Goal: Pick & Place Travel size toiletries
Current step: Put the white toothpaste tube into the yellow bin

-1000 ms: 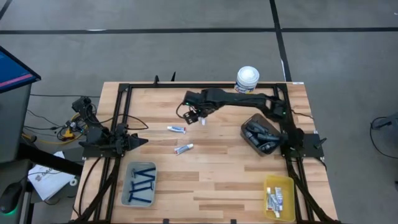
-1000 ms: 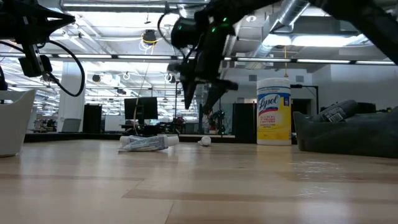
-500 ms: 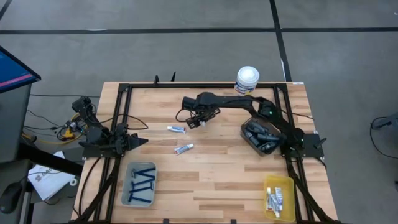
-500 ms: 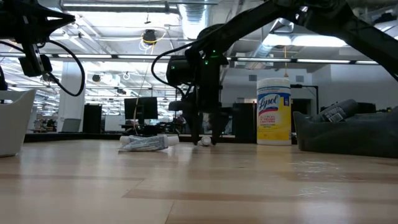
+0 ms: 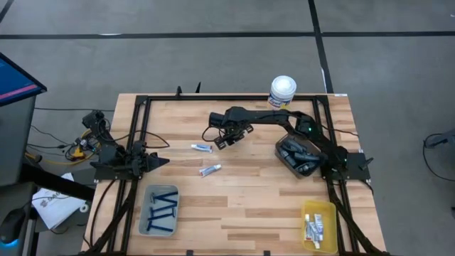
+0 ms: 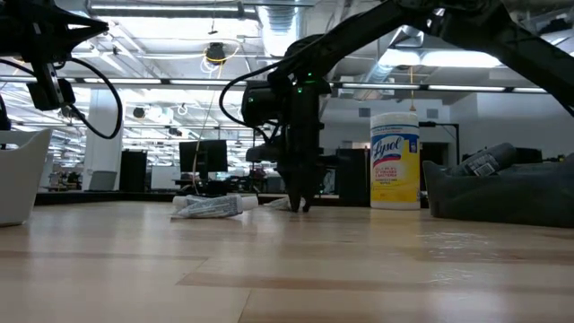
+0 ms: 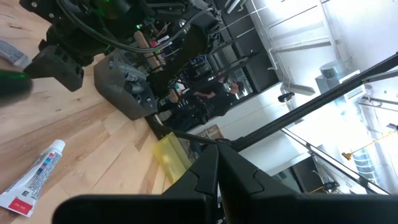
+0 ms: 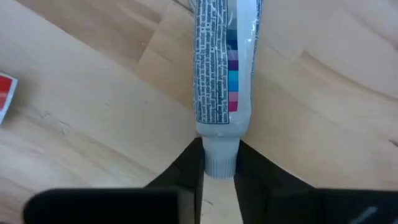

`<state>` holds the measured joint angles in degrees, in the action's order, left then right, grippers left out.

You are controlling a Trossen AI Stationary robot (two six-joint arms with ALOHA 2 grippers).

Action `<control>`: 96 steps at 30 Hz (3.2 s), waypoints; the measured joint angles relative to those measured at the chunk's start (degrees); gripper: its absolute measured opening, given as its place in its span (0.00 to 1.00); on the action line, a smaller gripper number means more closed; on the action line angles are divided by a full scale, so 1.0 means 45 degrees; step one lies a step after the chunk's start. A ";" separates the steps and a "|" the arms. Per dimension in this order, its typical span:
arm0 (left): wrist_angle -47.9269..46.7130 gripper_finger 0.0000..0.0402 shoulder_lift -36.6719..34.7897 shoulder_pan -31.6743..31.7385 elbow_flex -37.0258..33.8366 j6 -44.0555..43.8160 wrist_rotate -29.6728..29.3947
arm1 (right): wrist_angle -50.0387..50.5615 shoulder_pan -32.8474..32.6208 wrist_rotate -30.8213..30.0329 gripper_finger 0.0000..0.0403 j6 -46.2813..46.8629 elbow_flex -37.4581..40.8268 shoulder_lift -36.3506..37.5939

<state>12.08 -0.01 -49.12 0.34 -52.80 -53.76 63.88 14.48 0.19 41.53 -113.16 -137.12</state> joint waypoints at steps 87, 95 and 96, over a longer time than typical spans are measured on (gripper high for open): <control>0.0238 0.00 0.0000 0.0005 0.0000 -0.0003 0.0000 | 0.2360 -1.5519 0.7286 0.25 1.8088 0.7116 0.7290; 0.0238 0.00 0.0000 0.0005 0.0000 -0.0001 0.0000 | 0.2479 -1.4521 0.4592 0.50 1.6534 0.6653 0.7581; 0.0238 0.00 0.0000 0.0005 0.0000 0.0000 0.0002 | 0.2490 -1.4185 0.3909 0.52 1.6121 0.6570 0.7701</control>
<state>13.15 -0.01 -49.10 0.34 -52.80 -53.75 75.09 -49.35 17.77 114.08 -83.60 -102.46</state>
